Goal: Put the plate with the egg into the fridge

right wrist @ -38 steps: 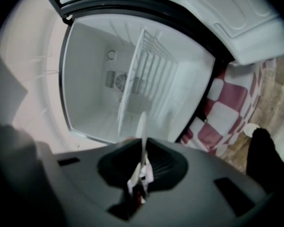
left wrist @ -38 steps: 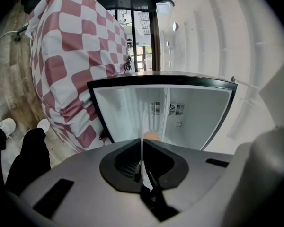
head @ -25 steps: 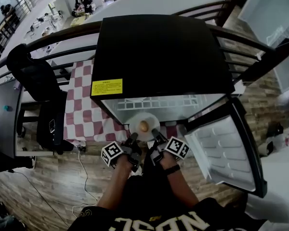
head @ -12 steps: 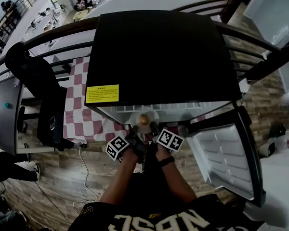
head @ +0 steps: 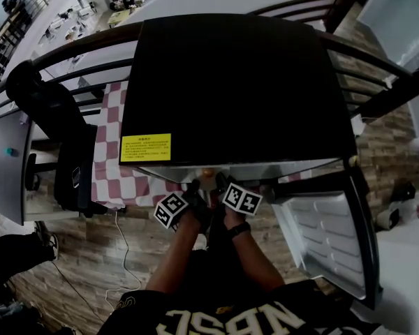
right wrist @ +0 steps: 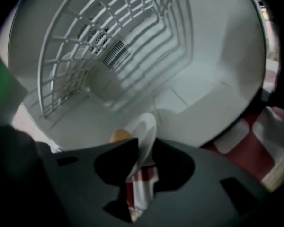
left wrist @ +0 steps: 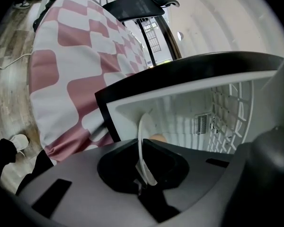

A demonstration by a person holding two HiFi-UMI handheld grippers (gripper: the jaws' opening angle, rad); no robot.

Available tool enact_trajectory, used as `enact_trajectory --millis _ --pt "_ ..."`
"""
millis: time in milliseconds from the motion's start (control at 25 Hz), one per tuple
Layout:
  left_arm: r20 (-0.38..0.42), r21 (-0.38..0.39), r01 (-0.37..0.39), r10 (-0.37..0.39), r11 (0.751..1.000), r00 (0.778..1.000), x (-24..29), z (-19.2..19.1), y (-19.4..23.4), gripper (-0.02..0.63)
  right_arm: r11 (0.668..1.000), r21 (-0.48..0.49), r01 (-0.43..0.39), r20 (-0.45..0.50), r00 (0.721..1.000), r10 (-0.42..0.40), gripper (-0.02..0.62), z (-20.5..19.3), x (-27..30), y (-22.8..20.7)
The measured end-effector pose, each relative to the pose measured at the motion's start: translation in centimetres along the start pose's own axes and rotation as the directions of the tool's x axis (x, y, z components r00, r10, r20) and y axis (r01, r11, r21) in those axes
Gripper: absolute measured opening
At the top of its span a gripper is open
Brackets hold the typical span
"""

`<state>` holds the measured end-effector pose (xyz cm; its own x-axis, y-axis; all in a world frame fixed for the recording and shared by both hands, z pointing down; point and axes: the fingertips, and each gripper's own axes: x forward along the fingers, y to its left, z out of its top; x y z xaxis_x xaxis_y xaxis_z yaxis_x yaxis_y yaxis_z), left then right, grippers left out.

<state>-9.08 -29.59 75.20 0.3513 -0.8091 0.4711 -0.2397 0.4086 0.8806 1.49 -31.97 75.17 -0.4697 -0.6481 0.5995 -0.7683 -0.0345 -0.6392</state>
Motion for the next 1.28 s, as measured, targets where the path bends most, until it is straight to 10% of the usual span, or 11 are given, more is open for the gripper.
enact_trajectory --millis 680,1040,1280 --pt "-0.06 0.131 -0.048 0.056 0.99 0.997 1.0 0.0 0.7 0.06 0.971 -0.235 0.037 -0.122 0.99 -0.067 0.128 0.1 0.8 0.0" --pt "-0.096 0.203 -0.057 0.078 0.977 0.992 0.6 -0.1 0.3 0.075 0.876 -0.469 0.111 -0.15 0.968 -0.203 0.265 0.6 0.2 -0.1" --pt "-0.151 0.254 -0.021 0.061 0.967 0.987 -0.1 -0.9 -0.1 0.158 0.903 -0.409 0.13 -0.107 0.976 -0.189 0.275 1.9 -1.3 -1.5"
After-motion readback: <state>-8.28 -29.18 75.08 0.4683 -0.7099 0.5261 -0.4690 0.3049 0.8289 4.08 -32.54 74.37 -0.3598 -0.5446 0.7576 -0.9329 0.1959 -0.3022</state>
